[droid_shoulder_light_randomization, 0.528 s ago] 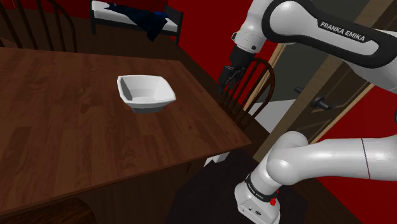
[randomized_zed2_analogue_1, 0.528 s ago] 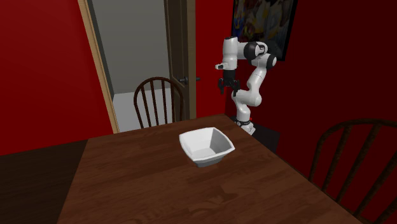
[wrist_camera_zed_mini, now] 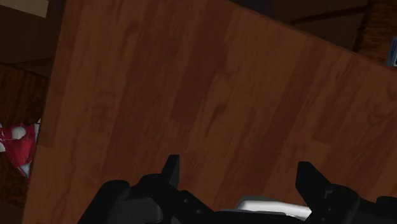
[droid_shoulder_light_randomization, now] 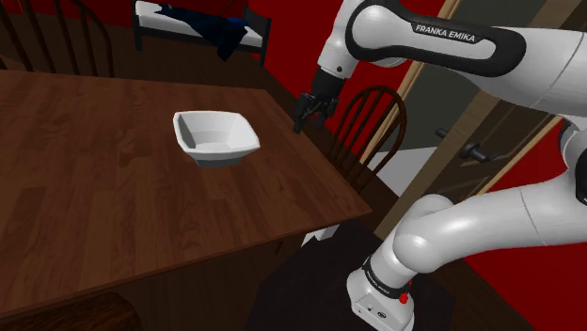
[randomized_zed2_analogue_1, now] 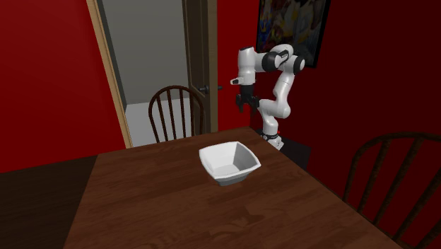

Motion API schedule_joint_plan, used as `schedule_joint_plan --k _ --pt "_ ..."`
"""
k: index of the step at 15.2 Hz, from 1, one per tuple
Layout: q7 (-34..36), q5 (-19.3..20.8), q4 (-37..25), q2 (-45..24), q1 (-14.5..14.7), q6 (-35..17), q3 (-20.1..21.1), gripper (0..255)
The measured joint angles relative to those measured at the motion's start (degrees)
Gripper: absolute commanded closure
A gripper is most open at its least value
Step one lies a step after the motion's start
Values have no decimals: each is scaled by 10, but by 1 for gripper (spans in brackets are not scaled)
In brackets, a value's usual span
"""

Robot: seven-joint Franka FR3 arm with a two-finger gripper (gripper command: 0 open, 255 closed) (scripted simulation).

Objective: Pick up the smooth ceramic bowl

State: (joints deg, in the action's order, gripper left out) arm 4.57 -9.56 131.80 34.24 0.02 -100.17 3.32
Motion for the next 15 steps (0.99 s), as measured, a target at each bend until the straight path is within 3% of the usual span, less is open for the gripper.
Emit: schedule_joint_plan --k 5,15 --pt "36 -26 -48 -112 -8 -65 3 0" --pt "97 -72 -192 -320 -20 -131 -4 0"
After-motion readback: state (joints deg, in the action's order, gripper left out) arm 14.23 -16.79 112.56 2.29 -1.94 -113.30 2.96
